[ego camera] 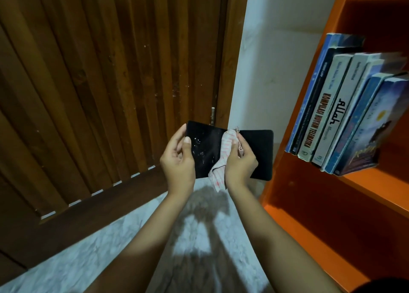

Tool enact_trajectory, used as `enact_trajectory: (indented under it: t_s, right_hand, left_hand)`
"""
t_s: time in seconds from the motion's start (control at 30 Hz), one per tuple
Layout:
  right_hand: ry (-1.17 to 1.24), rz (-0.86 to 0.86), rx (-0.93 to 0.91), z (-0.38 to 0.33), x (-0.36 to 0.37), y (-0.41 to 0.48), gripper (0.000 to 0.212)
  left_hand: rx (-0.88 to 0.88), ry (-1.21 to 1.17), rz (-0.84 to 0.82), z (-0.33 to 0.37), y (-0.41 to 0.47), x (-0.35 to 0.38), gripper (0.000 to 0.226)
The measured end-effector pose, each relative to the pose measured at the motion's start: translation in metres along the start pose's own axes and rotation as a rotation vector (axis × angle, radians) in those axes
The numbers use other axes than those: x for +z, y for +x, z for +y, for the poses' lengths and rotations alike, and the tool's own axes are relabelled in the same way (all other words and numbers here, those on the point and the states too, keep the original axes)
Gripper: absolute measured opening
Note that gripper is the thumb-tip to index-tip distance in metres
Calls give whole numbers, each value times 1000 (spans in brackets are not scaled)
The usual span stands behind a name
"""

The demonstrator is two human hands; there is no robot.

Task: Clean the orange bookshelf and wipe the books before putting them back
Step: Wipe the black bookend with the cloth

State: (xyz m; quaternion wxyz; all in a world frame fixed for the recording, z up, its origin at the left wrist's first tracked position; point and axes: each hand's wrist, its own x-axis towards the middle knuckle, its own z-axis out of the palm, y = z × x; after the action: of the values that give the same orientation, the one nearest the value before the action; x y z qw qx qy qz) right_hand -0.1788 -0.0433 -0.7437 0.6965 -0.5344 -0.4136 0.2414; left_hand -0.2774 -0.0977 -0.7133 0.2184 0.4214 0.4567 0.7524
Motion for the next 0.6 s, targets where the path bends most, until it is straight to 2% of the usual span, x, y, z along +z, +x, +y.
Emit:
enact_trajectory:
  t_s: [0.17,0.33,0.6]
  right_hand:
    - [99,4,-28,-4,7,-7,32]
    - [178,-121,-75,-12,16,-21,32]
    - [184,-318,-246,-25,21,-29,30]
  left_hand:
    - [-40,-43,-90,6,5,0,31]
    - [-85,-81,-136,13,10,3,33]
    - [-252,-150,-100,15,19,-2,29]
